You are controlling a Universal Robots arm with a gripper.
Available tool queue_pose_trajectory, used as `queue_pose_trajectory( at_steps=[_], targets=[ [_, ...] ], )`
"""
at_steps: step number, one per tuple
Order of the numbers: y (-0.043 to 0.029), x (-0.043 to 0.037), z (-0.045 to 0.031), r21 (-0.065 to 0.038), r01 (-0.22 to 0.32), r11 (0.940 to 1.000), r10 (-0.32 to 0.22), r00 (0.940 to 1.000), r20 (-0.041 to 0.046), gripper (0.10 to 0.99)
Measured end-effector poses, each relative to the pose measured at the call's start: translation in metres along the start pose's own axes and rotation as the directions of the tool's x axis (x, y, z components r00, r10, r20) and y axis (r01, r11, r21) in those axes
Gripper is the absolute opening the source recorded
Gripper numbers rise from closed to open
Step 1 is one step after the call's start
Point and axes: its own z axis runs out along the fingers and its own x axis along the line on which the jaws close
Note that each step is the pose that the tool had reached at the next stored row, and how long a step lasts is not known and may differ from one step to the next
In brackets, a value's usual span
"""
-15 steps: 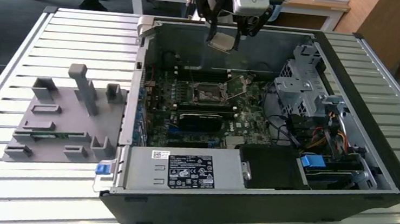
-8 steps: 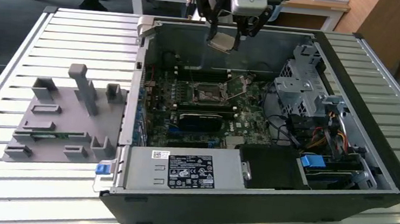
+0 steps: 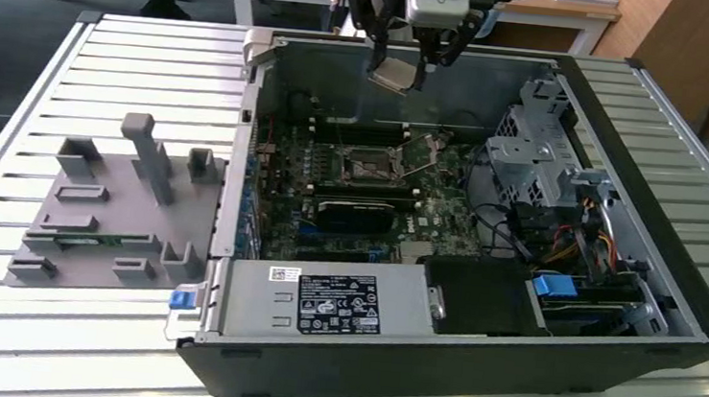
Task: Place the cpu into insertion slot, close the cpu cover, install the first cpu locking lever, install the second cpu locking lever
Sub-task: 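Place the cpu into insertion slot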
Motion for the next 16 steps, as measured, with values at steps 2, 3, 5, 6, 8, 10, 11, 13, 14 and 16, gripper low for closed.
queue_pose_trajectory(
  at_steps=[2,3,5,6,8,10,11,13,14,16],
  targets=[
    [0.0000,0.0000,0.0000,0.000,-0.010,0.9999,0.010,0.9999,0.0010,0.541],
    [0.0000,0.0000,0.0000,0.000,-0.015,0.9999,0.015,0.9999,0.0014,0.541],
    [0.0000,0.0000,0.0000,0.000,-0.025,0.9997,0.025,0.9997,0.0023,0.541],
    [0.0000,0.0000,0.0000,0.000,-0.030,0.9996,0.030,0.9996,0.0028,0.541],
    [0.0000,0.0000,0.0000,-0.001,-0.040,0.9992,0.040,0.9992,0.0037,0.541],
    [0.0000,0.0000,0.0000,-0.001,-0.049,0.9988,0.049,0.9988,0.0046,0.541],
    [0.0000,0.0000,0.0000,-0.001,-0.054,0.9985,0.054,0.9985,0.0050,0.541],
    [0.0000,0.0000,0.0001,-0.001,-0.064,0.9980,0.064,0.9979,0.0058,0.541],
    [0.0000,0.0000,0.0001,-0.001,-0.068,0.9977,0.068,0.9976,0.0063,0.541],
    [0.0000,0.0000,0.0001,-0.001,-0.078,0.9970,0.078,0.9969,0.0071,0.541]
  ],
)
